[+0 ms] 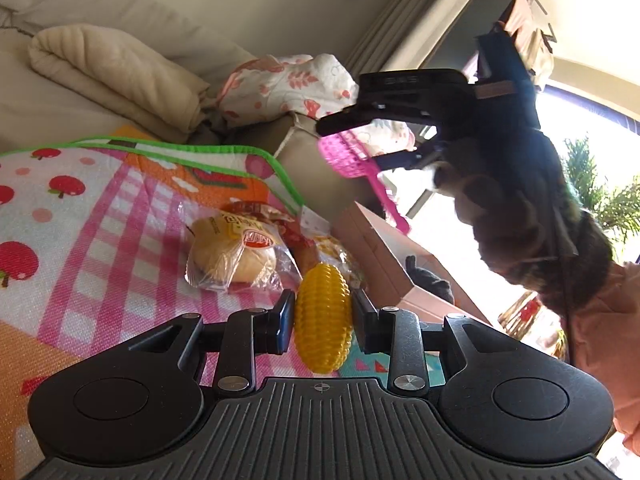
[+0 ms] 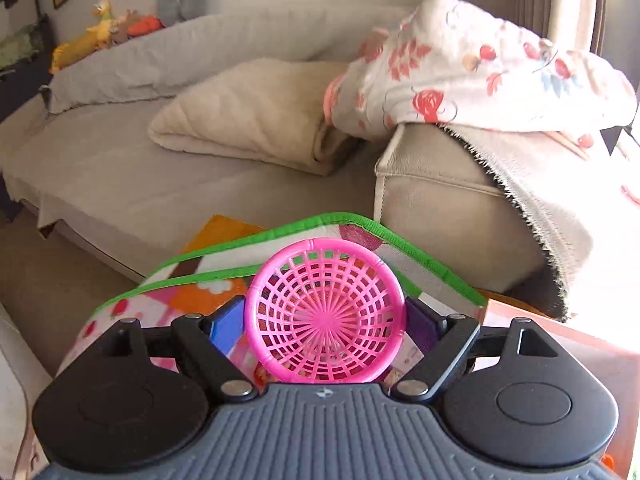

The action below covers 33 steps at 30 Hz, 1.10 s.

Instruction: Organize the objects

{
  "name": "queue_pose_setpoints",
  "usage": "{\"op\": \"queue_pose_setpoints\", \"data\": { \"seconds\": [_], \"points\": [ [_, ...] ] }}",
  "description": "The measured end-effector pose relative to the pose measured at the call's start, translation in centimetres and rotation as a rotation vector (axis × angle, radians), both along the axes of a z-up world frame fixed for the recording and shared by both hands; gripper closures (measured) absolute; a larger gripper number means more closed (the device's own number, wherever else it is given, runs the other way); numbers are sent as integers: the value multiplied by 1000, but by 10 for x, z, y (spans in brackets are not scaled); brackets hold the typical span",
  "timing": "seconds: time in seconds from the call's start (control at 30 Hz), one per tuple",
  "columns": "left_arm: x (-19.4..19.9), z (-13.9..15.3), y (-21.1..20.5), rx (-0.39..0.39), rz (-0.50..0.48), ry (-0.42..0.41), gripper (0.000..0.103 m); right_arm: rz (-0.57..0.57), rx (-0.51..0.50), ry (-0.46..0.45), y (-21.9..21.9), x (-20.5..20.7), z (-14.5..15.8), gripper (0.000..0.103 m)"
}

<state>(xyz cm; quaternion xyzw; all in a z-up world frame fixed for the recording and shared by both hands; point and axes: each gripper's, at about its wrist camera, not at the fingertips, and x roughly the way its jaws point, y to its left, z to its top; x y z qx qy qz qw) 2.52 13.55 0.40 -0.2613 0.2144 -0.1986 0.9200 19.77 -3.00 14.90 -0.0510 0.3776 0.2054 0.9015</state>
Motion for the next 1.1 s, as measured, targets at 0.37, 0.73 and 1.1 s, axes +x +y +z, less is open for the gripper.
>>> {"op": "queue_pose_setpoints", "data": {
  "seconds": [0.37,0.73,1.1],
  "points": [
    [0,7,-16,119,12,39,69,-21,-117,-78,-106,-190,-37,19],
    [5,61,-84,202,-173,40,69,-105,-108,-107,-146,-232,-75,19],
    [129,78,-168,172,-169,105,68,-161,-90,-184,-165,-239,-65,19]
  ]
}}
